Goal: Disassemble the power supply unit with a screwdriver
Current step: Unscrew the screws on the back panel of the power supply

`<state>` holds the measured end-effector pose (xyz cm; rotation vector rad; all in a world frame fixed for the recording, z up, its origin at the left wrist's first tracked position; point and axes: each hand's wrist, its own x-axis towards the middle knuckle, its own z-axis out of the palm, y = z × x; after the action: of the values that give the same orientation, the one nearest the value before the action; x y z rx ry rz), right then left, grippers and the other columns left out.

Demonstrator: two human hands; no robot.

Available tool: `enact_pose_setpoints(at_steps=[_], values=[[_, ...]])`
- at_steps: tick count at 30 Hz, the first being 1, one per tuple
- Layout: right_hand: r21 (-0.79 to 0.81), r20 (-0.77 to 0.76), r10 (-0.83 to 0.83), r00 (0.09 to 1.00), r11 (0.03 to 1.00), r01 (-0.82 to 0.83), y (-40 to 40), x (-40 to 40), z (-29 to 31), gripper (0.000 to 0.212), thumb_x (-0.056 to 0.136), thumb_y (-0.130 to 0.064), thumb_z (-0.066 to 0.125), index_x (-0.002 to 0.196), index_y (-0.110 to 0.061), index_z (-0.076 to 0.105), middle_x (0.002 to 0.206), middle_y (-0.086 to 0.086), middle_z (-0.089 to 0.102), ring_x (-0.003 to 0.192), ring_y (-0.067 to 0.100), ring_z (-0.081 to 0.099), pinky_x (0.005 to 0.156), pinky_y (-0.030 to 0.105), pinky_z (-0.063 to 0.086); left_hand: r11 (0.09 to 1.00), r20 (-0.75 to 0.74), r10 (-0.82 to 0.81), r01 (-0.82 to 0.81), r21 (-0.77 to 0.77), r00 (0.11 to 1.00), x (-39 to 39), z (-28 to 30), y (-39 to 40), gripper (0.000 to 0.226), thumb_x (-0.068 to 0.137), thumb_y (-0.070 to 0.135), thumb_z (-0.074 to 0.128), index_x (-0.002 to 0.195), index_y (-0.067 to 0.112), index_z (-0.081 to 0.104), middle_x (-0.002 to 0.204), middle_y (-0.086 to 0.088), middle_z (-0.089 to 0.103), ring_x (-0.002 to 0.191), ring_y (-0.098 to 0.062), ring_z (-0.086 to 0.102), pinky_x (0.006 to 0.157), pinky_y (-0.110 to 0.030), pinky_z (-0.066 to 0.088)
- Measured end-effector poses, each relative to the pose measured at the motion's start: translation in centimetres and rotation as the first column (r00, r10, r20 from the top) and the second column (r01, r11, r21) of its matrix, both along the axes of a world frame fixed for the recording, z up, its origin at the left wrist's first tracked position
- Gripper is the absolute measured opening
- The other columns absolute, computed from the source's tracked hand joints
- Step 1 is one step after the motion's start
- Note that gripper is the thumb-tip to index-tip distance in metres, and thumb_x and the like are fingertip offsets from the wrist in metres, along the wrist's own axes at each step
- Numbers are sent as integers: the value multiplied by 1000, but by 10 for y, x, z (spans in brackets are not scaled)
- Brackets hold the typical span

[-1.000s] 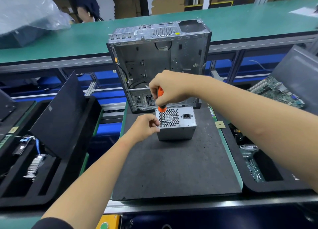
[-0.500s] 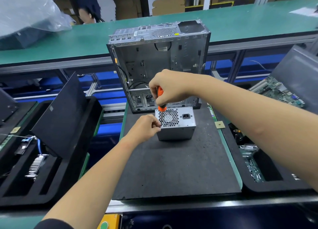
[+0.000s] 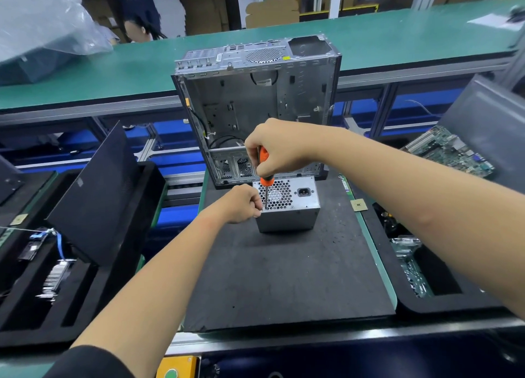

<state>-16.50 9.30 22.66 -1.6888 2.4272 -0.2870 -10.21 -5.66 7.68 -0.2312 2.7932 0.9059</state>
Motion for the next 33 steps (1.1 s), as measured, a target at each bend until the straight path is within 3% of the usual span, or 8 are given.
enact_pose_setpoints(at_steps=[6, 16, 24, 30, 33], values=[[-22, 13, -2, 1000, 1000, 3, -2, 1, 0, 6, 79, -21, 68, 81, -15, 67, 74, -12, 59, 69, 3, 54, 53, 17, 34, 996, 15, -14, 12, 86, 1000, 6, -4, -8, 29, 77, -10, 63, 76, 18, 57, 64, 3, 48, 56, -14, 48, 58, -25, 47], [-17, 11, 7, 1000, 1000, -6, -9, 0, -3, 10, 79, -22, 69, 84, -14, 67, 78, -9, 62, 70, 4, 55, 54, 18, 35, 989, -34, 9, -4, 146, 999, 5, -9, -9, 21, 75, 2, 72, 70, 17, 58, 56, 5, 51, 50, -10, 47, 57, -28, 47], [-12, 11, 10, 1000, 1000, -10, -9, -1, -3, 9, 78, -22, 69, 83, -15, 67, 76, -11, 60, 68, 3, 54, 53, 17, 34, 997, -137, -34, 43, 68, 990, 8, -12, -9, 19, 74, 5, 75, 72, 16, 60, 62, 13, 52, 53, 3, 46, 55, -7, 38], [-27, -1, 20, 1000, 999, -20, -9, 0, 0, 8, 77, -21, 69, 81, -15, 67, 75, -11, 61, 68, 3, 54, 52, 16, 34, 1000, -163, -31, 31, -2, 986, 6, -10, -7, 21, 72, 6, 77, 67, 19, 61, 66, 4, 60, 60, -7, 53, 62, -20, 46], [-15, -34, 46, 998, 999, -47, -9, 3, -1, 8, 76, -22, 69, 81, -17, 65, 72, -14, 55, 68, 3, 52, 52, 19, 33, 1000, -119, -29, 30, 3, 992, 4, -7, -6, 14, 72, 2, 75, 68, 8, 63, 59, 3, 57, 54, 1, 53, 61, -21, 47]])
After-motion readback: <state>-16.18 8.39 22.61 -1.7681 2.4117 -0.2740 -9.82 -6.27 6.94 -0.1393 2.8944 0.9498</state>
